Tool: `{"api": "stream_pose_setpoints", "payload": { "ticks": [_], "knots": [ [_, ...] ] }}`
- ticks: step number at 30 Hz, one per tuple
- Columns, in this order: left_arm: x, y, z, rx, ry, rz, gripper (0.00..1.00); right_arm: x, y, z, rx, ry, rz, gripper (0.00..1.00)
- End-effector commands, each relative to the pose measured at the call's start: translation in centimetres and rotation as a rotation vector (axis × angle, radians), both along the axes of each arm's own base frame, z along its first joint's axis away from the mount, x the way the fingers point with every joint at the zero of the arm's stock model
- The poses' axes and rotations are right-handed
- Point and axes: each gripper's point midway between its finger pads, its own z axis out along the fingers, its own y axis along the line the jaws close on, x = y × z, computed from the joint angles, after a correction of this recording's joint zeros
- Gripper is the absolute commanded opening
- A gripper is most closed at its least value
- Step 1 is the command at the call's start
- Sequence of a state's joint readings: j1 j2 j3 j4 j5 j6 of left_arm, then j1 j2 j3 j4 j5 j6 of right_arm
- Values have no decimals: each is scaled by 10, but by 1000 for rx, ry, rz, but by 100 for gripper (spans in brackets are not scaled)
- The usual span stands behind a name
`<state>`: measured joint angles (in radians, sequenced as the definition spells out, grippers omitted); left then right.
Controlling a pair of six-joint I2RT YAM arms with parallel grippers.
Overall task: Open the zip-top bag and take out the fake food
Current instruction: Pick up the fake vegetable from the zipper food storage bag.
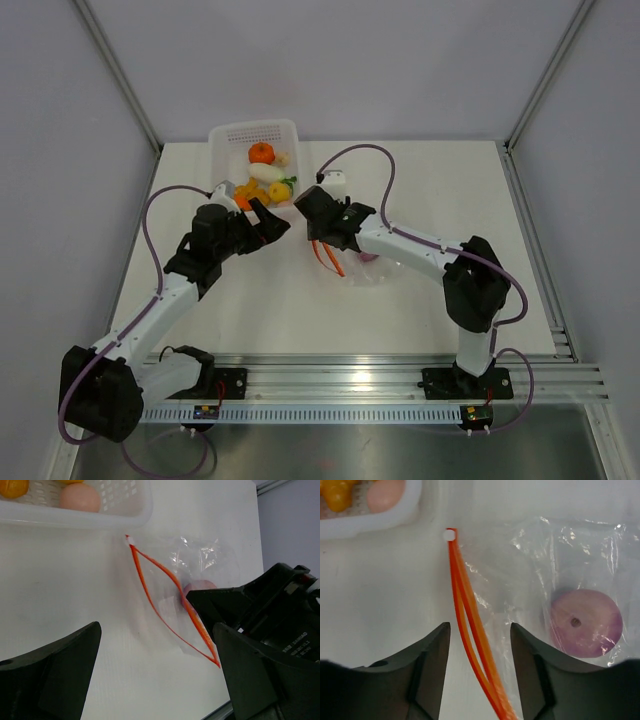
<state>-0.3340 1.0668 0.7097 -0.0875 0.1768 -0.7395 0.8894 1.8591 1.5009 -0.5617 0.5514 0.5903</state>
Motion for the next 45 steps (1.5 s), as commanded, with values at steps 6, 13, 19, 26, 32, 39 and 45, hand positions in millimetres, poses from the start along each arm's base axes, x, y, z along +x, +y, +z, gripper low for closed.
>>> {"api": "stream_pose_setpoints", "payload": {
  "ticks": [6, 13, 19, 26, 32, 39, 45],
  "knots": [
    [5, -4, 7, -36, -35, -23, 98, 7, 13, 33, 129, -41, 6, 67],
    [4, -12, -1, -58, -37, -66, 88, -4, -44, 41, 184, -52, -44, 67],
    [0, -12, -15, -59, -27, -67, 87, -3, -112, 40, 214, -74, -137, 81],
    [-5, -39, -38, -22, 15, -135, 84, 4, -139, 25, 241, -28, -164, 85],
    [-5, -50, -49, 7, 39, -150, 82, 10, -133, -5, 292, 15, -141, 85],
    [-4, -54, -59, 11, 63, -170, 80, 6, -136, -30, 258, 69, -142, 81],
    [0, -57, -69, 27, 83, -185, 77, 5, -139, -38, 251, 72, -154, 44]
  ]
}}
